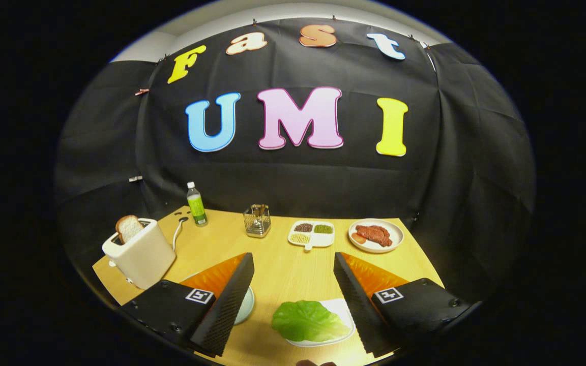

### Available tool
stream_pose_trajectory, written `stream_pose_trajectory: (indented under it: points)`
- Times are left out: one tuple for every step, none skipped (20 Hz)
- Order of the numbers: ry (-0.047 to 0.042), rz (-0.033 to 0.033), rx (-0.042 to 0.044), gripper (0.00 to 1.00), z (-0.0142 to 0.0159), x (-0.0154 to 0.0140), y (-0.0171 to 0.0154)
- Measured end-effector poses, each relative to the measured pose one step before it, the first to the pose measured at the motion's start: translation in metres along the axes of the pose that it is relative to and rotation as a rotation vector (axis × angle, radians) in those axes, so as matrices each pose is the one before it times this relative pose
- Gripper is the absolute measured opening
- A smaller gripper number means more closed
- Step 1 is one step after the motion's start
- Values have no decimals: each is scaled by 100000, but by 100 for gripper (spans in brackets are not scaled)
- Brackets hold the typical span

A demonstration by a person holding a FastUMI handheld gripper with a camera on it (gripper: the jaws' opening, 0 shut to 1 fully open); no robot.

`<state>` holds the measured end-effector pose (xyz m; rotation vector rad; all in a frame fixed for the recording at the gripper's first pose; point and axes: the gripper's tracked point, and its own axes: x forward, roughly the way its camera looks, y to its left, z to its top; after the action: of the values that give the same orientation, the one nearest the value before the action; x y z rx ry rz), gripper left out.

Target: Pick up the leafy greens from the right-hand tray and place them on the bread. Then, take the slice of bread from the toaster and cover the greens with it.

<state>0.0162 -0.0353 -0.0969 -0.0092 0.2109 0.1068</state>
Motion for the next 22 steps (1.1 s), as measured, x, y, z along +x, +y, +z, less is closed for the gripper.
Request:
stream_pose_trajectory:
  points:
    - [1831,216,-300,98,-907,485,-456]
    - [2754,151,-1061,98,-1247,531,-518]
    - [3021,545,-1335,98,-1345,524,-474]
    - [4181,834,-1164,98,-1546,753,-365]
    - [3794,305,-472,98,-1490,565,-429]
    - [2619,109,-16,98,-1304,473,-364]
    - [2333,177,-344,98,-1029,540,-144]
    - [2949,348,-542,98,-1205,623,-168]
    - [2825,466,-266,99,-1225,481,-101]
    - [2931,678,44,99,-1258,823,6]
    - [3186,550,-77,99,-1186,827,16]
    - [3681,204,545,99,-1328,809,-52]
    - [2677,944,234,99,-886,649,286]
    - [1984,749,-429,99,-780,644,209]
    - [1826,455,-820,99,-686,628,-6]
    - [1333,303,-1097,99,-473,615,-9]
    - [1627,586,-581,99,-555,392,27]
    - [1504,124,689,99,-624,380,-156]
    - [846,639,2162,99,-279,219,-85]
    - [825,1092,3183,99,-91,174,44]
    - [461,664,2249,99,-163,-162,7]
    - [-914,355,138,100,139,276,-44]
